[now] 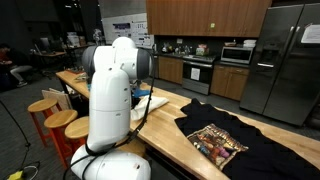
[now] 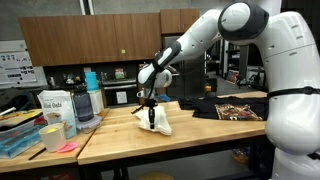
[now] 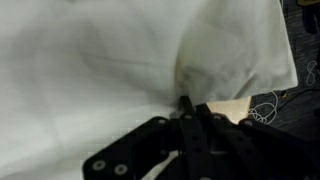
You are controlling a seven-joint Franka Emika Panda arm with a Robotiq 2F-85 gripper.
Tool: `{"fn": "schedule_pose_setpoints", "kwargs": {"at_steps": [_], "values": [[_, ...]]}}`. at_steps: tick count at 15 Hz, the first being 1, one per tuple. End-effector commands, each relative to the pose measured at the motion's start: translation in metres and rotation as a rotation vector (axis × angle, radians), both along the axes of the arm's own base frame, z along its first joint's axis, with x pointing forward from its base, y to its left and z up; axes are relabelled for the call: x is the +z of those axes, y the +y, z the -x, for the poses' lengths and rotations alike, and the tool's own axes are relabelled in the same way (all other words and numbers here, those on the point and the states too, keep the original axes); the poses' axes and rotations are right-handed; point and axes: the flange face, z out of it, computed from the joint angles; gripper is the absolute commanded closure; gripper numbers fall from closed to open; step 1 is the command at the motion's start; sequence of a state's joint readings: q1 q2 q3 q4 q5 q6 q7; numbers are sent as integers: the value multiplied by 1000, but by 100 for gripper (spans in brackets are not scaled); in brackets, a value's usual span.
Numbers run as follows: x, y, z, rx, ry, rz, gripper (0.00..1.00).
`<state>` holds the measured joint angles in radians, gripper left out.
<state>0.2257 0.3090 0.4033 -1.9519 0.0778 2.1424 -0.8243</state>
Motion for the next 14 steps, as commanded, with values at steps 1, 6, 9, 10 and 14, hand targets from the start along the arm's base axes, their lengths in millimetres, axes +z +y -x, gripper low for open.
{"fn": "schedule_pose_setpoints", "kwargs": {"at_steps": [1, 6, 9, 10, 14], "values": [[32, 4, 13, 28, -20, -44, 98], [83, 8, 17, -22, -143, -41, 98], [119, 2, 13, -85, -210, -75, 98], [129, 0, 11, -105, -227, -87, 98], [160, -13, -4, -165, -264, -140, 98]]}}
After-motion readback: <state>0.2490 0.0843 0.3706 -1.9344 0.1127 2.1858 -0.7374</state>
